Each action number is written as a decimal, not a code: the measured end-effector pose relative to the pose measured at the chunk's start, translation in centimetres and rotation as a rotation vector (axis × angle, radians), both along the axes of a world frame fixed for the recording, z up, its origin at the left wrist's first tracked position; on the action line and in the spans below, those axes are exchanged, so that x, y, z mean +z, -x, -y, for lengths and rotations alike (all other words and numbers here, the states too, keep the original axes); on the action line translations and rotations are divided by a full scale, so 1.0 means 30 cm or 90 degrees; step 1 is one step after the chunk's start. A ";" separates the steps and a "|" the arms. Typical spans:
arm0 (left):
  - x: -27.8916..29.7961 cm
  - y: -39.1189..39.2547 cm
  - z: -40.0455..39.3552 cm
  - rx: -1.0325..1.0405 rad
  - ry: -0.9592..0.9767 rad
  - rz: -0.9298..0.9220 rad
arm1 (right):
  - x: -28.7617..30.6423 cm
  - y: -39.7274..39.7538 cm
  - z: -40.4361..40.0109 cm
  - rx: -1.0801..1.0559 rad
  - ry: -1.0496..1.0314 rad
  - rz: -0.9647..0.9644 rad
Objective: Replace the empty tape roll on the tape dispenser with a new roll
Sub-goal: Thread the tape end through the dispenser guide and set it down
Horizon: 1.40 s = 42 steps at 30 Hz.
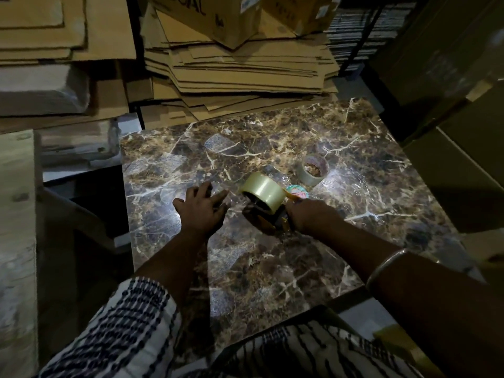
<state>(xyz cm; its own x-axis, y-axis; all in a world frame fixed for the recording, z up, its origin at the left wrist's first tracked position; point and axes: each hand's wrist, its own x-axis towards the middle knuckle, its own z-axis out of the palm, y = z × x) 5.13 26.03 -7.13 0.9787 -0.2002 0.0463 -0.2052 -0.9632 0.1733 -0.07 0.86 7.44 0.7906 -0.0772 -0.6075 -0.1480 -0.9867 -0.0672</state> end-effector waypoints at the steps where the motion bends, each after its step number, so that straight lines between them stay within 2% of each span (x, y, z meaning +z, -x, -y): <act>1: 0.003 0.002 -0.001 0.003 -0.001 0.006 | 0.006 0.001 0.016 -0.044 -0.025 0.009; 3: 0.004 0.002 0.001 0.011 0.004 0.006 | 0.015 0.011 0.048 -0.147 -0.077 0.022; 6: -0.001 0.011 0.011 0.017 -0.004 -0.002 | -0.007 0.049 0.090 -0.387 -0.246 0.022; 9: 0.006 0.024 0.023 0.048 -0.001 -0.005 | -0.042 0.096 0.141 -0.609 -0.421 -0.056; 11: 0.006 0.047 0.041 0.069 0.009 -0.002 | -0.083 0.124 0.197 -0.684 -0.510 -0.124; 16: 0.011 0.089 0.103 0.147 0.093 -0.031 | -0.187 0.175 0.341 -0.721 -0.604 -0.261; 20: 0.028 0.103 0.153 0.193 0.107 -0.127 | -0.258 0.193 0.430 -0.718 -0.734 -0.336; 21: 0.021 0.103 0.159 0.201 0.103 -0.149 | -0.276 0.190 0.447 -0.739 -0.762 -0.327; 23: 0.006 0.102 0.168 0.228 0.110 -0.182 | -0.289 0.191 0.482 -0.773 -0.756 -0.222; 25: 0.008 0.121 0.196 0.254 0.123 -0.199 | -0.289 0.208 0.522 -0.746 -0.721 -0.183; 27: 0.032 0.151 0.242 0.282 0.130 -0.209 | -0.280 0.212 0.568 -0.756 -0.729 -0.203; 30: 0.029 0.201 0.297 0.306 0.119 -0.191 | -0.278 0.197 0.627 -0.699 -0.768 -0.318; 35: 0.008 0.279 0.389 0.351 0.098 -0.209 | -0.320 0.179 0.711 -0.641 -0.764 -0.280; 40: 0.020 0.341 0.493 0.377 0.070 -0.218 | -0.349 0.141 0.727 -0.662 -0.801 -0.129; 42: 0.042 0.360 0.545 0.369 0.061 -0.204 | -0.368 0.147 0.732 -0.629 -0.756 -0.095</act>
